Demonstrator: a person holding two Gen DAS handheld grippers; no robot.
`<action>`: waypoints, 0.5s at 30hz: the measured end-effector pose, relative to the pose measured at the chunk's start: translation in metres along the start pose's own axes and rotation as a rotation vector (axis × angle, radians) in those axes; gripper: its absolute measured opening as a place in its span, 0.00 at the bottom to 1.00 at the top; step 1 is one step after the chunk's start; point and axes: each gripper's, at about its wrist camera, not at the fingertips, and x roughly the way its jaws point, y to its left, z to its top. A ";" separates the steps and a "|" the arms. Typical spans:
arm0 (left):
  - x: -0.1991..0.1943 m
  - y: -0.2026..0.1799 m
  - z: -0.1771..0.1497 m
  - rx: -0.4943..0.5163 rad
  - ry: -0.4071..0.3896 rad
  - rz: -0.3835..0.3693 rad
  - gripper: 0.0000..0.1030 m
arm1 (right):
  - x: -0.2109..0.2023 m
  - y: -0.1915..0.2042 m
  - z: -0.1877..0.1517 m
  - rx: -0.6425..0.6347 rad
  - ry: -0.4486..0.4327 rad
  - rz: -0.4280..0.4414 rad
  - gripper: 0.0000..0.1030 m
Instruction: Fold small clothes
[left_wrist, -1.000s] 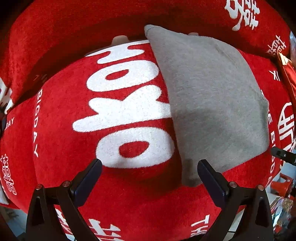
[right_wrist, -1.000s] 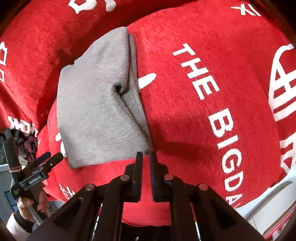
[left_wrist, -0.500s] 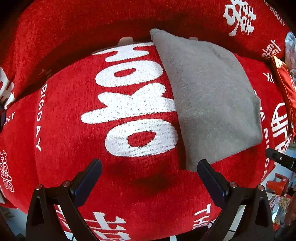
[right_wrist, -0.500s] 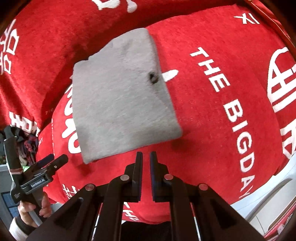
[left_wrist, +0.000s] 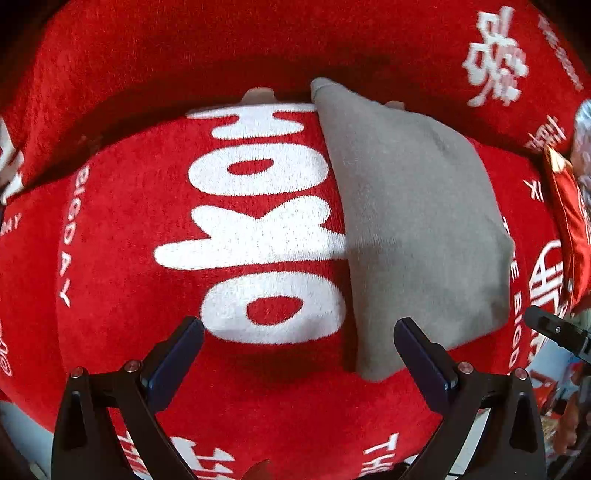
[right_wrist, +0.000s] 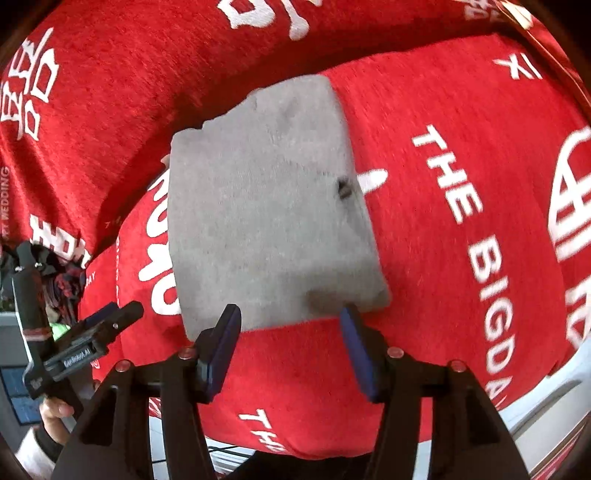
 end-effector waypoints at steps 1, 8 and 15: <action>0.002 0.001 0.005 -0.021 0.005 -0.005 1.00 | 0.001 -0.004 0.007 0.001 0.003 0.006 0.58; 0.041 -0.003 0.063 -0.075 0.041 -0.177 1.00 | 0.017 -0.047 0.087 0.033 0.004 0.173 0.61; 0.088 -0.015 0.089 -0.116 0.100 -0.373 1.00 | 0.078 -0.089 0.130 0.100 0.160 0.420 0.62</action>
